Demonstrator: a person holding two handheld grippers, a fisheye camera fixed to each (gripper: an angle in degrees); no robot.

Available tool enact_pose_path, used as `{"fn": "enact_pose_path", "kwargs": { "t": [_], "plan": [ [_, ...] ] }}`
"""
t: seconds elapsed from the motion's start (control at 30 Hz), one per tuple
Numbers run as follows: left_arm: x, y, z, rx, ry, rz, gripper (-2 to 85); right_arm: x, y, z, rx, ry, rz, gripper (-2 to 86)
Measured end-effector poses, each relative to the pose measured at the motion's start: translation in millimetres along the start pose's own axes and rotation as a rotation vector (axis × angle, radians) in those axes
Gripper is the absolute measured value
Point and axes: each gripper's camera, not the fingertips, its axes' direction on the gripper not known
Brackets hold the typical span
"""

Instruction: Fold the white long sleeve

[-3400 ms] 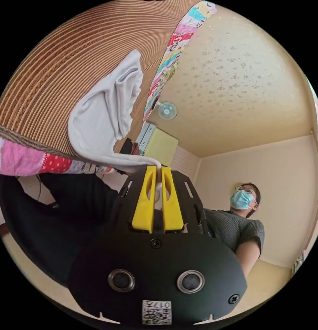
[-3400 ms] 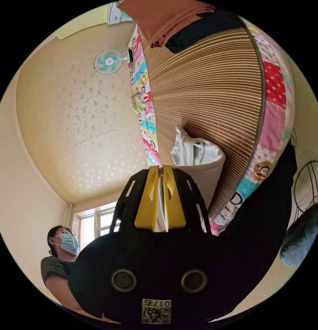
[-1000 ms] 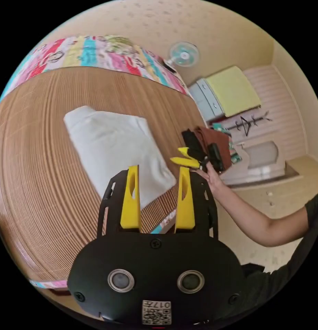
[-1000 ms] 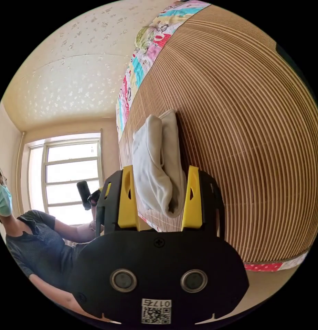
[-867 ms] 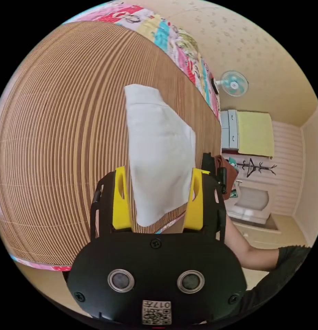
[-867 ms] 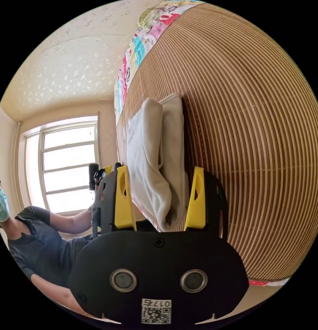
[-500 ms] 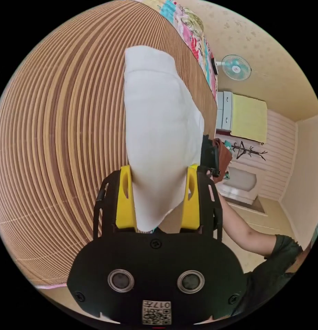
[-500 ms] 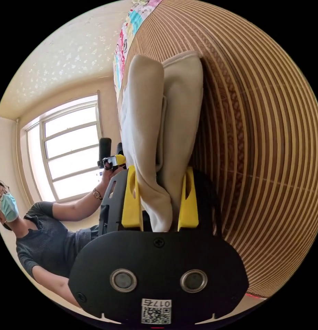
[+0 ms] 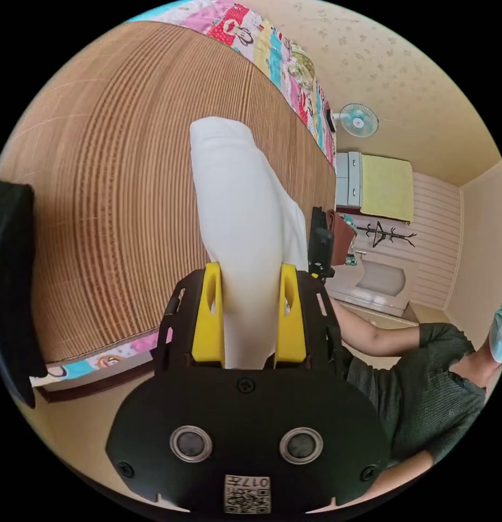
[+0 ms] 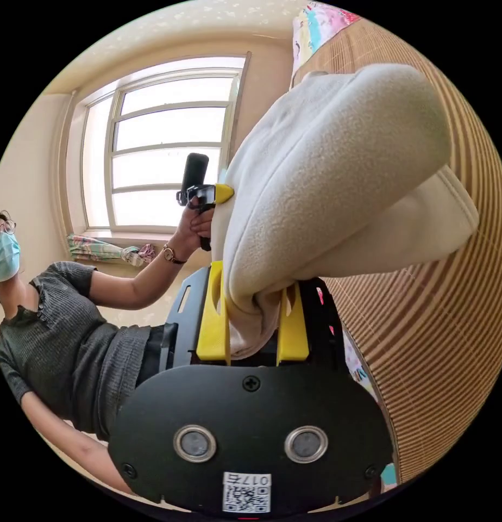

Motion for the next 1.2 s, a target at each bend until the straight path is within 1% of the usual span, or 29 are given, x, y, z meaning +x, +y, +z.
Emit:
{"fn": "enact_pose_path", "kwargs": {
  "t": [0.03, 0.07, 0.13, 0.17, 0.23, 0.27, 0.33, 0.37, 0.4, 0.43, 0.47, 0.5, 0.53, 0.57, 0.6, 0.63, 0.67, 0.7, 0.73, 0.8, 0.87, 0.9, 0.97, 1.0, 1.03, 1.07, 1.1, 1.17, 1.2],
  "plan": [
    [-5, 9, -36, 0.038, -0.048, 0.003, 14.8, -16, -22, 34, 0.003, -0.002, -0.016, 13.3],
    [-7, 13, -53, 0.055, -0.073, 0.004, 14.9, -29, -44, 69, 0.013, -0.006, -0.015, 13.3],
    [-16, 23, -114, 0.108, -0.183, 0.000, 15.0, -45, -77, 119, 0.030, -0.033, -0.009, 13.2],
    [-19, 24, -127, 0.115, -0.209, -0.006, 15.0, -55, -97, 150, 0.045, -0.046, -0.007, 13.2],
    [-30, 24, -167, 0.143, -0.328, -0.021, 15.3, -68, -128, 192, 0.064, -0.033, -0.019, 13.1],
    [-33, 24, -174, 0.160, -0.365, -0.021, 15.4, -70, -144, 216, 0.098, -0.025, -0.005, 13.2],
    [-51, 28, -188, 0.279, -0.543, -0.058, 15.6, -61, -162, 249, 0.168, -0.032, 0.063, 13.4],
    [-59, 30, -188, 0.307, -0.579, -0.102, 15.3, -48, -168, 271, 0.197, -0.002, 0.134, 13.4],
    [-75, 36, -185, 0.370, -0.628, -0.227, 14.6, -41, -169, 282, 0.198, 0.020, 0.175, 13.4],
    [-87, 48, -178, 0.453, -0.624, -0.321, 12.4, -25, -170, 302, 0.168, 0.063, 0.259, 13.1],
    [-89, 55, -173, 0.504, -0.596, -0.334, 11.2, -13, -168, 319, 0.111, 0.104, 0.316, 12.5],
    [-90, 69, -158, 0.589, -0.520, -0.313, 11.2, -11, -166, 324, 0.084, 0.123, 0.317, 11.6],
    [-90, 79, -137, 0.624, -0.460, -0.269, 11.2, -14, -160, 332, 0.031, 0.136, 0.255, 9.8],
    [-89, 83, -124, 0.621, -0.442, -0.252, 11.2, -22, -150, 333, -0.020, 0.160, 0.172, 8.4],
    [-91, 87, -92, 0.575, -0.421, -0.232, 11.2, -26, -143, 332, -0.045, 0.183, 0.140, 7.7],
    [-98, 88, -57, 0.474, -0.438, -0.253, 11.1, -32, -127, 324, -0.096, 0.244, 0.093, 5.6],
    [-102, 89, -39, 0.431, -0.460, -0.267, 10.9, -34, -106, 308, -0.148, 0.295, 0.060, 3.9],
    [-107, 99, -14, 0.443, -0.486, -0.276, 10.4, -34, -95, 298, -0.173, 0.314, 0.053, 3.4],
    [-113, 108, 3, 0.454, -0.466, -0.302, 9.8, -30, -72, 272, -0.210, 0.345, 0.070, 2.5],
    [-119, 114, 17, 0.448, -0.410, -0.360, 9.0, -25, -35, 216, -0.197, 0.396, 0.152, 1.6],
    [-112, 120, 21, 0.497, -0.392, -0.398, 8.4, -36, 16, 127, -0.083, 0.500, 0.288, 1.0],
    [-102, 125, 21, 0.553, -0.402, -0.411, 7.7, -43, 28, 106, -0.048, 0.533, 0.317, 0.9],
    [-82, 131, 18, 0.641, -0.407, -0.386, 6.7, -89, 73, 31, 0.103, 0.685, 0.383, 0.6],
    [-66, 135, 15, 0.701, -0.403, -0.351, 6.4, -105, 84, 15, 0.148, 0.720, 0.391, 0.5],
    [-50, 137, 15, 0.751, -0.401, -0.315, 6.3, -135, 105, -11, 0.242, 0.773, 0.403, 0.5],
    [-41, 136, 16, 0.768, -0.400, -0.296, 6.3, -166, 125, -32, 0.342, 0.819, 0.411, 0.5],
    [-24, 132, 22, 0.783, -0.396, -0.255, 6.2, -181, 136, -40, 0.394, 0.845, 0.416, 0.4],
    [5, 117, 37, 0.767, -0.377, -0.160, 5.6, -230, 177, -55, 0.583, 0.968, 0.472, 0.5],
    [27, 104, 52, 0.737, -0.351, -0.075, 5.1, -238, 187, -56, 0.616, 0.992, 0.494, 0.5]
  ]
}}
